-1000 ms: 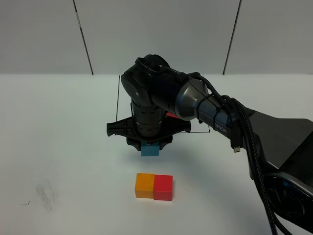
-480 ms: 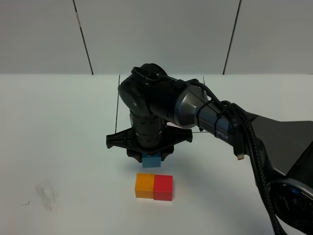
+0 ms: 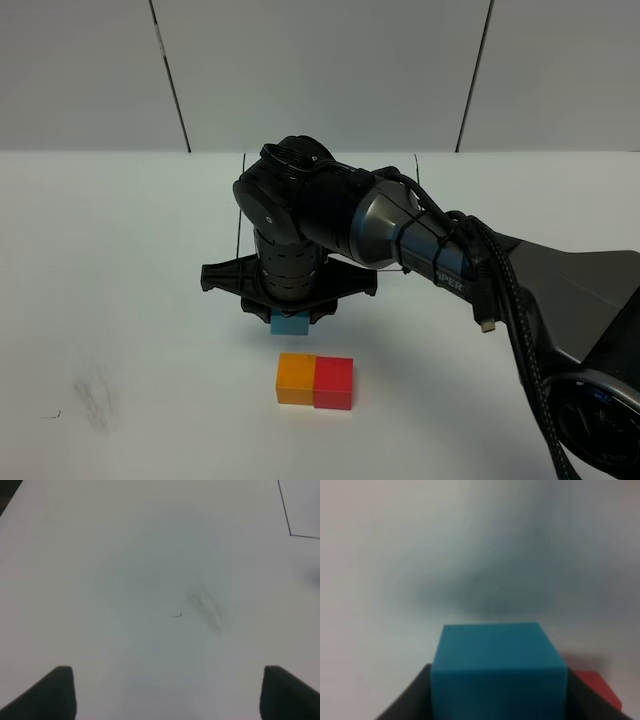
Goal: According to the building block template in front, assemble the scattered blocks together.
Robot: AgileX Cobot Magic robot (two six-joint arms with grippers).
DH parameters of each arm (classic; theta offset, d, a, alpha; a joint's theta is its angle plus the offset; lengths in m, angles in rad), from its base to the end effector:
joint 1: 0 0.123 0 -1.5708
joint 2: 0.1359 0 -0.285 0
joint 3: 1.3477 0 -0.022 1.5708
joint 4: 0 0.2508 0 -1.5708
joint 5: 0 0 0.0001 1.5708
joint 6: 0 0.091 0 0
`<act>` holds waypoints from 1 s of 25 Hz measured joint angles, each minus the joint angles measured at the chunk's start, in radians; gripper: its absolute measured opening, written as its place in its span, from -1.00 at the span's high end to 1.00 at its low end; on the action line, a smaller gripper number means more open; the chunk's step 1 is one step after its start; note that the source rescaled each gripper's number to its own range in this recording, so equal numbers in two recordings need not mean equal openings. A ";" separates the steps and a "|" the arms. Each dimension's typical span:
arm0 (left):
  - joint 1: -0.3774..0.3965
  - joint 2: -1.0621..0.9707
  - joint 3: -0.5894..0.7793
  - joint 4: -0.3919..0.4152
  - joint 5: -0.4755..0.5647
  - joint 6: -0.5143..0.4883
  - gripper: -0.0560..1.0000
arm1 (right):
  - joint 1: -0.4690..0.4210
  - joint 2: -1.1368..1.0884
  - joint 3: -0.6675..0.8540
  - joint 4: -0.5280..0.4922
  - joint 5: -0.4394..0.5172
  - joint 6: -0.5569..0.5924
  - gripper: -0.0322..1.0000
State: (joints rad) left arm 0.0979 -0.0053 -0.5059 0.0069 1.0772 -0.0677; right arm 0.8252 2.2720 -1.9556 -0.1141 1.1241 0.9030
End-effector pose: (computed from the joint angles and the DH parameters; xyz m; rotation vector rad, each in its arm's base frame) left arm -0.0070 -0.0001 0.2776 -0.1700 2.0426 0.0271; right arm 0.3329 0.3467 0.1899 0.0579 2.9147 0.1394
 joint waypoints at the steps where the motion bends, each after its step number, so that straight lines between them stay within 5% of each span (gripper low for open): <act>1: 0.000 0.000 0.000 0.000 0.000 0.000 -0.30 | -0.001 0.000 0.000 -0.001 0.000 0.005 0.94; 25: 0.000 0.000 0.000 0.074 0.000 0.000 -0.30 | -0.001 0.059 0.000 -0.024 0.024 0.040 0.94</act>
State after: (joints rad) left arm 0.0979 -0.0053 -0.5059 0.0812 1.0772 -0.0677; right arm 0.8244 2.3308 -1.9556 -0.1382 1.1476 0.9430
